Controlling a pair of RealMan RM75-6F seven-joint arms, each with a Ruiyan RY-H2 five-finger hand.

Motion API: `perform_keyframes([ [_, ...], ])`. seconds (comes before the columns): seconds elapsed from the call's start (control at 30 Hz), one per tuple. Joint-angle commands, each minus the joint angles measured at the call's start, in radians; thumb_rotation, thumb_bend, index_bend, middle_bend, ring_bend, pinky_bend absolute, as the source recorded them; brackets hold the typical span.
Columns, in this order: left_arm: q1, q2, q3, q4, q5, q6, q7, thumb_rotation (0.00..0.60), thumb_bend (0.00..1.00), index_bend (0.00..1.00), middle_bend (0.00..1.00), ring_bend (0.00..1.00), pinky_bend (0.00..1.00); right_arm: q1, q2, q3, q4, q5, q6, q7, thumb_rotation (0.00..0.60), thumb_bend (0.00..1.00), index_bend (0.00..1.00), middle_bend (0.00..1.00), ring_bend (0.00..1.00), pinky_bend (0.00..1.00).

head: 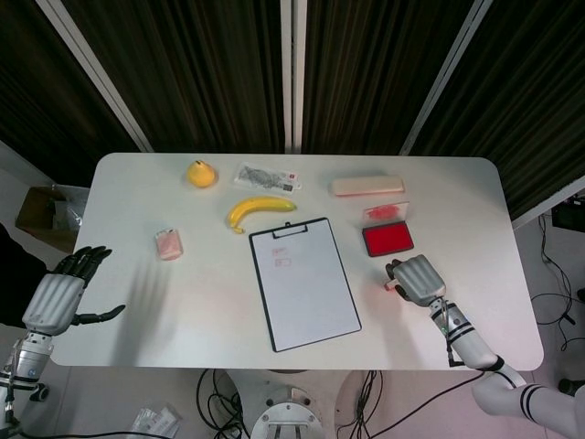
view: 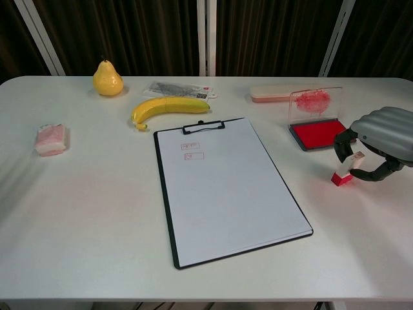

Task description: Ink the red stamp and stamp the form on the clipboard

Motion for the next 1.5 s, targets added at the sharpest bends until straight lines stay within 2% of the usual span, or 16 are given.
perform_keyframes([
  [0.03,0.000,0.000,0.000,0.001,0.000,0.000,-0.001,0.247,0.10,0.11,0.09,0.09,0.19,0.000,0.000,-0.001,0.002,0.000,0.001,0.003,0.600,0.32,0.59,0.50,0.78,0.96],
  [0.33,-0.001,0.002,0.001,0.000,0.000,-0.002,-0.002,0.247,0.11,0.11,0.09,0.09,0.19,0.003,0.028,0.016,-0.015,0.006,0.021,0.042,0.600,0.35,0.62,0.53,0.79,0.96],
  [0.53,-0.003,0.003,0.000,-0.001,0.001,-0.003,-0.003,0.247,0.11,0.11,0.09,0.09,0.19,0.029,0.087,0.070,-0.045,0.047,0.008,0.073,0.600,0.35,0.63,0.53,0.79,0.96],
  [0.7,-0.005,0.002,0.000,-0.004,0.005,-0.002,-0.001,0.246,0.10,0.11,0.09,0.09,0.19,0.091,0.085,0.139,0.007,0.143,-0.102,0.104,0.600,0.36,0.63,0.54,0.80,0.96],
  [0.9,-0.005,0.006,-0.001,-0.005,0.001,-0.003,0.000,0.248,0.11,0.11,0.09,0.09,0.19,0.167,0.014,0.176,0.131,0.226,-0.244,0.134,0.600,0.36,0.63,0.54,0.80,0.96],
  [1.2,-0.008,0.006,-0.003,0.000,-0.007,-0.012,-0.002,0.245,0.10,0.11,0.09,0.09,0.19,0.219,-0.052,0.173,0.215,0.234,-0.295,0.141,0.600,0.37,0.64,0.55,0.80,0.96],
  [1.5,-0.009,-0.001,-0.002,0.013,-0.010,-0.017,-0.011,0.246,0.11,0.11,0.09,0.09,0.19,0.230,-0.089,0.162,0.260,0.252,-0.317,0.127,0.600,0.37,0.64,0.55,0.80,0.96],
])
